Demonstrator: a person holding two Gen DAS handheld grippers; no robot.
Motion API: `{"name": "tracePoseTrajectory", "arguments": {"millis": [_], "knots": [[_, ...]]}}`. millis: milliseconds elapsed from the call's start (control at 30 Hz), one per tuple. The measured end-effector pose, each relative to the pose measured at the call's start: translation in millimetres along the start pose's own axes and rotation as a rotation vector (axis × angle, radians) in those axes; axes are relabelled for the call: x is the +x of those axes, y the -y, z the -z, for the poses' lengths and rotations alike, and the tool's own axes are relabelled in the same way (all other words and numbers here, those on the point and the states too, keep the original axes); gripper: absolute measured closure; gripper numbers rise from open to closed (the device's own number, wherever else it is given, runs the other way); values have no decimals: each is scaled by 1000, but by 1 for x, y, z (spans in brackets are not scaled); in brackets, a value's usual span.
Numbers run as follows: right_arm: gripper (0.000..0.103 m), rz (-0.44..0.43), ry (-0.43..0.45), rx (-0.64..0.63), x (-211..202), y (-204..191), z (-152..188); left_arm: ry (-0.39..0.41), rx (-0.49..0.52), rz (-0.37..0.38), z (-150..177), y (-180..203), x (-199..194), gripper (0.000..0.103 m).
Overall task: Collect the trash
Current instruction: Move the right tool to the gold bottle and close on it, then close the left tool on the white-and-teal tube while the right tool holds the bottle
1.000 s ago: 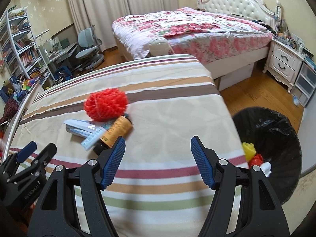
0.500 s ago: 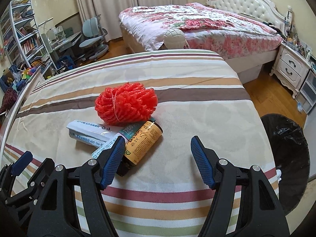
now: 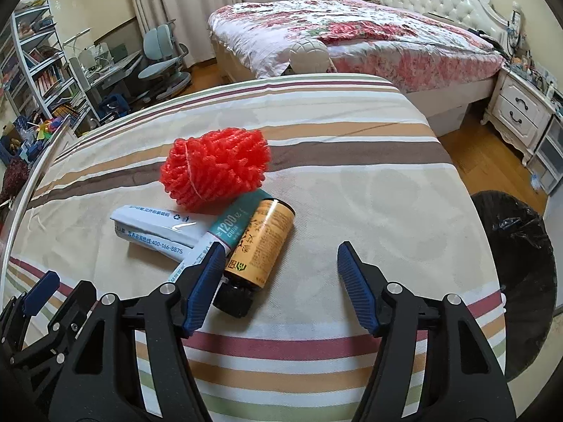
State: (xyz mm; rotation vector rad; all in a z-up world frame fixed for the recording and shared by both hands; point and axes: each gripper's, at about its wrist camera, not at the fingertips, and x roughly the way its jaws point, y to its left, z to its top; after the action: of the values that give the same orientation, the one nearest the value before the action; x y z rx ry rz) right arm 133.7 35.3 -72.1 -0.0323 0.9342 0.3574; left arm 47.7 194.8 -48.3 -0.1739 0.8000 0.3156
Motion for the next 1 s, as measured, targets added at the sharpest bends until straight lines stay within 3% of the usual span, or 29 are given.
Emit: {"name": "tracePoseTrajectory", "arguments": {"millis": [167,400,1000], "knots": [[54,4,5,1,0,5,0,-7,5,7,-1,3,3,31],[80,0,11,-23,-2,10,4,-10,28,29,-1,15,4,31],[80,50,21,5,-29,58,35,-21,99,128,-2,73,10,31]]}}
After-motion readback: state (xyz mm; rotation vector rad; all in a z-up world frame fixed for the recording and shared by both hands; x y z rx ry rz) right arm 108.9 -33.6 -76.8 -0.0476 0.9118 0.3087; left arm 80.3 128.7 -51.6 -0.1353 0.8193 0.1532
